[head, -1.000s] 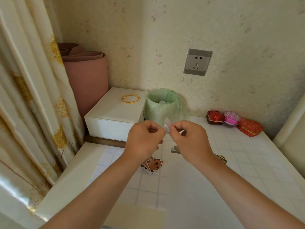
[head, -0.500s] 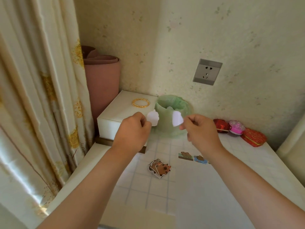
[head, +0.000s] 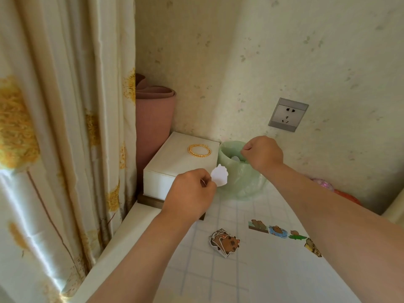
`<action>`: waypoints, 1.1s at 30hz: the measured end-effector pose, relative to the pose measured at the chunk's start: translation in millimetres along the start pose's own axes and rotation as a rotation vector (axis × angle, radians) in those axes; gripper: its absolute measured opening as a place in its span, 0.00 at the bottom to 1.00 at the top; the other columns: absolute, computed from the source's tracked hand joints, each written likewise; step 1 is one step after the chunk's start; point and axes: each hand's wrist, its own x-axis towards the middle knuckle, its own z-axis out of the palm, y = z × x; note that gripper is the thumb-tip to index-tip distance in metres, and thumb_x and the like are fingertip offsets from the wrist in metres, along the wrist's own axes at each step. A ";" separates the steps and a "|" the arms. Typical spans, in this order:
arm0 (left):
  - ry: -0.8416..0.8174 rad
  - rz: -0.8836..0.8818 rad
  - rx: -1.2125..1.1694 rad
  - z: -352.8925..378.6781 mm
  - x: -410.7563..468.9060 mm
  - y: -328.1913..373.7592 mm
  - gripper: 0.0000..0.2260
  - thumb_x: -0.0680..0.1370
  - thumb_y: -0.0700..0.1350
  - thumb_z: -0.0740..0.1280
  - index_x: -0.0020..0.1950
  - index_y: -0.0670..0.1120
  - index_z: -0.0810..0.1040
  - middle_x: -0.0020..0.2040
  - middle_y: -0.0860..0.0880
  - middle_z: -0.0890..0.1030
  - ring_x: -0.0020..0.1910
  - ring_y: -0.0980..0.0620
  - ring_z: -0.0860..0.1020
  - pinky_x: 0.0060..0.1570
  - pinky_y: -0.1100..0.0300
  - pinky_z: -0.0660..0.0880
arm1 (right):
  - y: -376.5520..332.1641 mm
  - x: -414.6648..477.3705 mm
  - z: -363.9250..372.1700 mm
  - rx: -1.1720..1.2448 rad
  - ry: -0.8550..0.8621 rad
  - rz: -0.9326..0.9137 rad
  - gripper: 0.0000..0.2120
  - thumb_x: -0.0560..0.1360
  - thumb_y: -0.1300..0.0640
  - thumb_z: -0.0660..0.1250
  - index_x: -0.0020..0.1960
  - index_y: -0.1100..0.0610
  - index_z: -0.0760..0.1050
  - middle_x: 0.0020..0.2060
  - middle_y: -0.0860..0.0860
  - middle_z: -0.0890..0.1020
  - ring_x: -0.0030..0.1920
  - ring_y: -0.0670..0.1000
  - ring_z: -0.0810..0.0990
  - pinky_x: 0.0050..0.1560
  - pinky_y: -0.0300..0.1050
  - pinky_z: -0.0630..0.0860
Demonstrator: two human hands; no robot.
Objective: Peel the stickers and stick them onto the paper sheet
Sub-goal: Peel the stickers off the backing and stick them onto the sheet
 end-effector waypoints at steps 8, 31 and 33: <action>-0.039 -0.019 -0.008 7.5 0.5 3.5 0.08 0.77 0.46 0.62 0.40 0.50 0.79 0.36 0.51 0.83 0.34 0.51 0.80 0.37 0.55 0.80 | -1.3 -41.9 -15.0 0.262 0.027 -0.095 0.08 0.77 0.58 0.67 0.49 0.48 0.83 0.41 0.38 0.80 0.46 0.42 0.80 0.43 0.37 0.74; 0.028 0.667 0.504 82.4 -14.5 27.0 0.09 0.70 0.38 0.72 0.34 0.45 0.74 0.24 0.51 0.69 0.20 0.50 0.66 0.18 0.59 0.62 | 59.1 -145.0 -41.0 0.805 -0.371 0.565 0.11 0.75 0.53 0.69 0.48 0.62 0.82 0.35 0.51 0.86 0.24 0.49 0.68 0.24 0.37 0.60; 0.021 0.717 0.527 86.5 -13.2 27.4 0.09 0.72 0.39 0.73 0.34 0.44 0.74 0.24 0.51 0.69 0.20 0.50 0.64 0.19 0.61 0.57 | 64.1 -141.8 -39.9 0.803 -0.388 0.597 0.10 0.75 0.55 0.68 0.48 0.62 0.81 0.33 0.51 0.84 0.24 0.50 0.69 0.23 0.37 0.60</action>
